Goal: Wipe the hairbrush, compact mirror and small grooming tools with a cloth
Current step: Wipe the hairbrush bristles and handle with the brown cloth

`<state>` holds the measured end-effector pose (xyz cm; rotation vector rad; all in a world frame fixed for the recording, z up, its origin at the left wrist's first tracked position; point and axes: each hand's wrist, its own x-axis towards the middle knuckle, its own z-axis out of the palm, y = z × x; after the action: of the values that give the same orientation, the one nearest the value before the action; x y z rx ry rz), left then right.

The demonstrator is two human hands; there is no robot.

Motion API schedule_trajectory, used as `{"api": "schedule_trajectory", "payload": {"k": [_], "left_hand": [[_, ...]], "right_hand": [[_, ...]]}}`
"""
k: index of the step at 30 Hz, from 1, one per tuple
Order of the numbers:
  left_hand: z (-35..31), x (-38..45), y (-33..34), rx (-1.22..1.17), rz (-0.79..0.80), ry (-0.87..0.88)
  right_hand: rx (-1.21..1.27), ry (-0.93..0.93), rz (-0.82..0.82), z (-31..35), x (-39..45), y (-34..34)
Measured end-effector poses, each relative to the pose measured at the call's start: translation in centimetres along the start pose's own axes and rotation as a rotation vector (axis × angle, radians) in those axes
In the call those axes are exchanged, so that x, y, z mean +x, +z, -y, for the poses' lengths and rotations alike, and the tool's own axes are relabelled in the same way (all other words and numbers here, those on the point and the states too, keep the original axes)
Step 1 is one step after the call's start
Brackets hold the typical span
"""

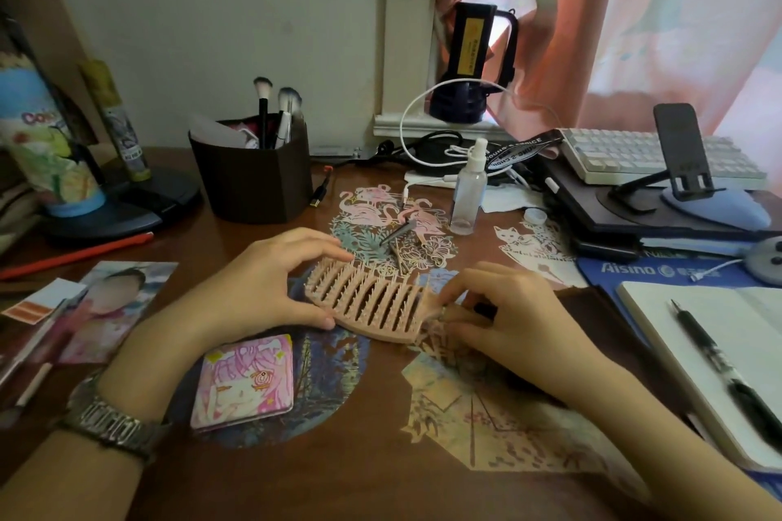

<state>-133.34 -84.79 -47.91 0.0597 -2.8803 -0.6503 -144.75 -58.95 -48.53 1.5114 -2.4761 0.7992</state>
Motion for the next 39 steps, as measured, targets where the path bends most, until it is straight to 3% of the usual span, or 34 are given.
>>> {"api": "schedule_trajectory", "payload": {"k": [7,15,26,34,39], "left_hand": [[-0.5,-0.3,-0.5,-0.061,-0.062,0.036],[-1.0,-0.5,-0.5,-0.244,-0.193,-0.078],[-0.8,0.0,0.6,-0.368,-0.156,-0.195],[-0.8,0.1,0.8,-0.239,-0.196,-0.202],[-1.0,-0.2,0.2,-0.194,-0.083,-0.229]], "right_hand": [[0.194,0.062,-0.037,0.2,0.0,-0.5],[0.329,0.121,0.001,0.3,0.0,-1.0],[0.224,0.088,0.014,0.4,-0.1,-0.3],[0.073,0.025,0.008,0.3,-0.4,0.3],[0.053,0.021,0.003,0.2,-0.6,0.6]]}}
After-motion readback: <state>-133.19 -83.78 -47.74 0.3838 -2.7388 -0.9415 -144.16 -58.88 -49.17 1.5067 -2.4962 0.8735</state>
